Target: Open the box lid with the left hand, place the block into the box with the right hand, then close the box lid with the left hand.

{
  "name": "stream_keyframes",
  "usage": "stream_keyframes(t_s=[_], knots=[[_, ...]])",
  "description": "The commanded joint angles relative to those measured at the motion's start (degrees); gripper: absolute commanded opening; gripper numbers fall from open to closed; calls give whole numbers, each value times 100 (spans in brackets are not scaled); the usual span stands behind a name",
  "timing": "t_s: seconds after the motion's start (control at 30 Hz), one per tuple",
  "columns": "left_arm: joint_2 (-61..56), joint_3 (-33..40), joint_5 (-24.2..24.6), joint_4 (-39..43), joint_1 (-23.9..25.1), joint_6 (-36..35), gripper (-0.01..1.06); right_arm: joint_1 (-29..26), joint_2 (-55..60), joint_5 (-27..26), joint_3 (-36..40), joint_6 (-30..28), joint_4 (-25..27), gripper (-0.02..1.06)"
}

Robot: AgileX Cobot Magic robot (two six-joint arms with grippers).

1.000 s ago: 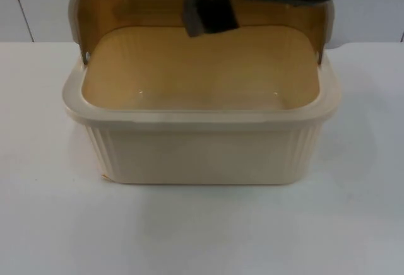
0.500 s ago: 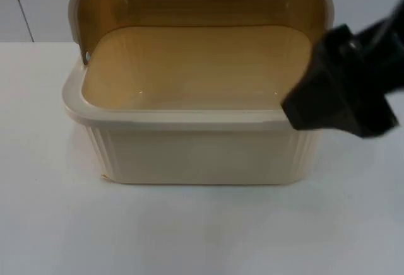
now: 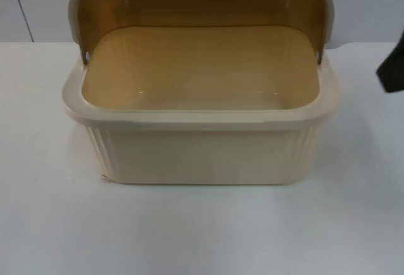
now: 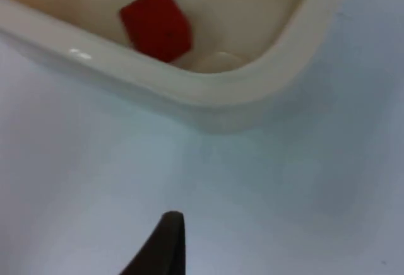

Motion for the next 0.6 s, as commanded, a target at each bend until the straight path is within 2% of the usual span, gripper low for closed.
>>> stream_keyframes(t_s=[0.0, 0.13, 0.17, 0.3, 0.4, 0.47, 0.57], knots=[[-32, 22, 3, 51, -36, 7, 0, -542, -50, 20, 18, -740, 653, 105], [-32, 22, 3, 51, -36, 7, 0, -1701, -50, 245, 18, -1879, 1703, 105], [-32, 22, 3, 51, -36, 7, 0, -1701, -50, 245, 18, -1879, 1703, 105], [-32, 22, 3, 51, -36, 7, 0, -2898, -50, 530, 18, -2662, 2316, 105], [-32, 22, 3, 44, -36, 33, 0, -3216, -50, 662, 18, -2871, 2489, 105], [-32, 22, 3, 44, -36, 33, 0, -3650, -55, 876, 18, -3288, 2817, 105], [-32, 22, 3, 44, -36, 33, 0, -3769, -161, 863, 39, -3349, 2883, 105]])
